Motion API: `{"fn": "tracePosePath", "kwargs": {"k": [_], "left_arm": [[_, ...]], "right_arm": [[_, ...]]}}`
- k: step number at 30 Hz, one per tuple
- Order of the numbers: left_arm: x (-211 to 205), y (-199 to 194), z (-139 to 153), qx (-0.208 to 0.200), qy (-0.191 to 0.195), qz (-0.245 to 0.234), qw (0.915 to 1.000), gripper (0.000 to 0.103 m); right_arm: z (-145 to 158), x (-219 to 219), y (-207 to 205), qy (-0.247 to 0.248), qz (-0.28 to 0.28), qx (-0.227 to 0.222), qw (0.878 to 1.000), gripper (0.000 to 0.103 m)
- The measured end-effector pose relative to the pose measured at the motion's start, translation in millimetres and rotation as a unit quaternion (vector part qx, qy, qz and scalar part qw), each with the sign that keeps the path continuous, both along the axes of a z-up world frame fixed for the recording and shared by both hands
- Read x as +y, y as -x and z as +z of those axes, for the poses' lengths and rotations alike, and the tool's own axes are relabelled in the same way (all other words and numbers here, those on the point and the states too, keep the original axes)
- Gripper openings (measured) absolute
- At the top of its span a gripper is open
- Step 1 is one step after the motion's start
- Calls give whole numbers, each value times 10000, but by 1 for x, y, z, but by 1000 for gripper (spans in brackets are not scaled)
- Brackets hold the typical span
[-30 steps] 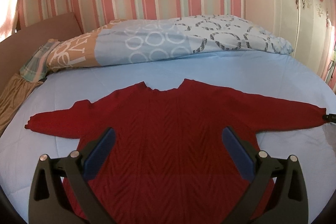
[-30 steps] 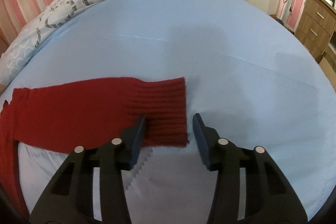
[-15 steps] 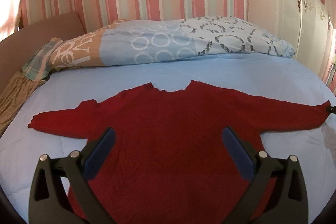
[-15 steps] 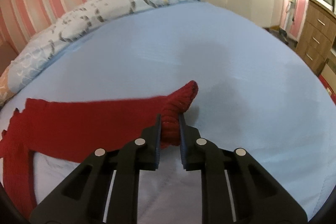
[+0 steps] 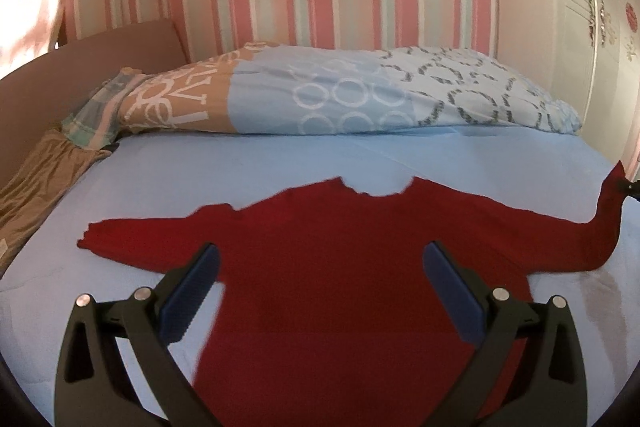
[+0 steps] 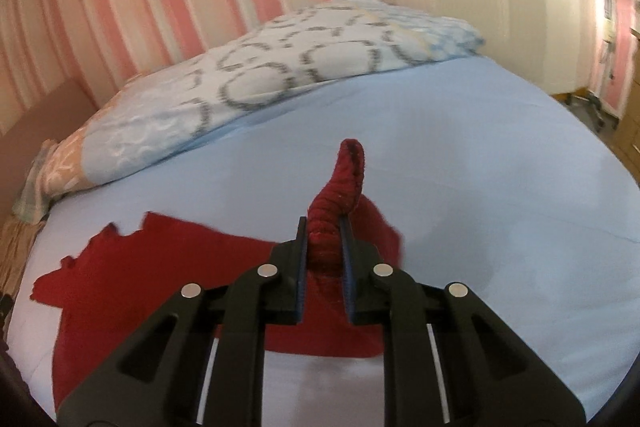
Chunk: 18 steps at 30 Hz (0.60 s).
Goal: Fold small clothes
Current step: 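Lift the sleeve with the right gripper and fold it across the sweater body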
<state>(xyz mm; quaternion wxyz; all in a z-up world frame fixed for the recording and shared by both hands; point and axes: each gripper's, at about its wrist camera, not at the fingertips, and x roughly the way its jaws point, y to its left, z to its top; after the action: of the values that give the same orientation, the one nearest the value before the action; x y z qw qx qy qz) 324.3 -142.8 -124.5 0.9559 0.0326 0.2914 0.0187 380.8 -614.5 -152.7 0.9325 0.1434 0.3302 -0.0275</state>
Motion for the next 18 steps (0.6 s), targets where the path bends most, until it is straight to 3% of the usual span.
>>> {"fn": "tracePosePath", "kwargs": {"k": [7, 18], "left_arm": [[53, -5, 9, -48, -1, 212, 9998, 102], [134, -11, 4, 16, 18, 548, 9985, 102]], "right_arm": [[-4, 99, -36, -164, 567, 12, 9983, 15], [-35, 262, -90, -314, 1501, 202, 9880, 15]]}}
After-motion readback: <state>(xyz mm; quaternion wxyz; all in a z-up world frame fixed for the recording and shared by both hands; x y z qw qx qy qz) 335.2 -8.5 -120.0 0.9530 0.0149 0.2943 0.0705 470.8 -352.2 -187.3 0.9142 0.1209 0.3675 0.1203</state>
